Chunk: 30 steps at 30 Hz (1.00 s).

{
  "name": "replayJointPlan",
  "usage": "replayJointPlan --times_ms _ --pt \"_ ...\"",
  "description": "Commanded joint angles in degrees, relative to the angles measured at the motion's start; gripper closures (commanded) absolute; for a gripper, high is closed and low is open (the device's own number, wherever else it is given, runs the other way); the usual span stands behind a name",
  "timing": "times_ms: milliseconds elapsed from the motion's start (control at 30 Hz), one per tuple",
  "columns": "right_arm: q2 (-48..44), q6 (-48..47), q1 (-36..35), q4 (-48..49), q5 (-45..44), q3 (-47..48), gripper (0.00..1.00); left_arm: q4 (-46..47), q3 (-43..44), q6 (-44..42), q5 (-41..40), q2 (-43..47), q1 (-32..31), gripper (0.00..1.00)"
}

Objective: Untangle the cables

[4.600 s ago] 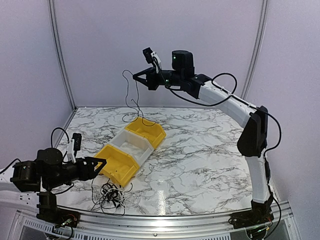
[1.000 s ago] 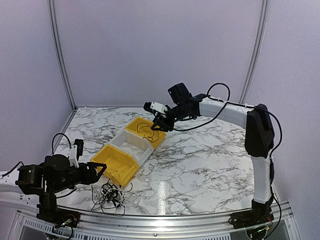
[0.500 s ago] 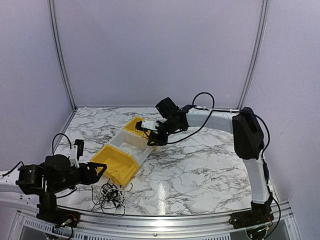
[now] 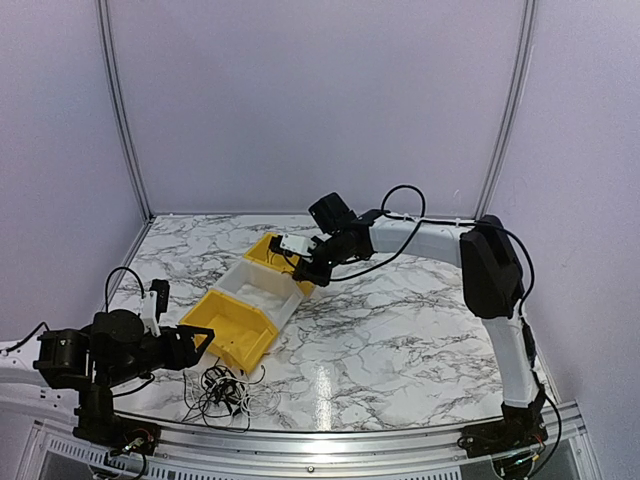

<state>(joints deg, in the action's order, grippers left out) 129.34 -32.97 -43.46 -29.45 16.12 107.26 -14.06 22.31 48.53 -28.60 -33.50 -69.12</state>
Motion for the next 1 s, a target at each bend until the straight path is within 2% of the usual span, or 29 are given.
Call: replayJointPlan --times_ms 0,67,367,633,967 --pt "1.36 0.78 -0.14 1.16 -0.51 3.12 0.94 -0.26 0.64 -0.83 -1.24 -0.03 -0.31 0.34" --pt "0.83 0.59 -0.11 0.95 -0.39 3.2 1.0 -0.26 0.48 -0.81 -1.2 0.22 -0.31 0.34" --pt "-0.58 0.34 0.56 -0.99 -0.39 7.13 1.0 -0.34 0.11 -0.89 -1.39 0.47 -0.31 0.34" --pt "7.31 1.27 1.55 -0.87 -0.91 18.8 1.0 -0.72 0.61 -1.29 -1.2 0.3 -0.31 0.34" --pt "14.38 3.12 1.71 0.59 -0.78 21.21 1.0 -1.05 1.98 -1.73 -0.67 -1.46 -0.31 0.34"
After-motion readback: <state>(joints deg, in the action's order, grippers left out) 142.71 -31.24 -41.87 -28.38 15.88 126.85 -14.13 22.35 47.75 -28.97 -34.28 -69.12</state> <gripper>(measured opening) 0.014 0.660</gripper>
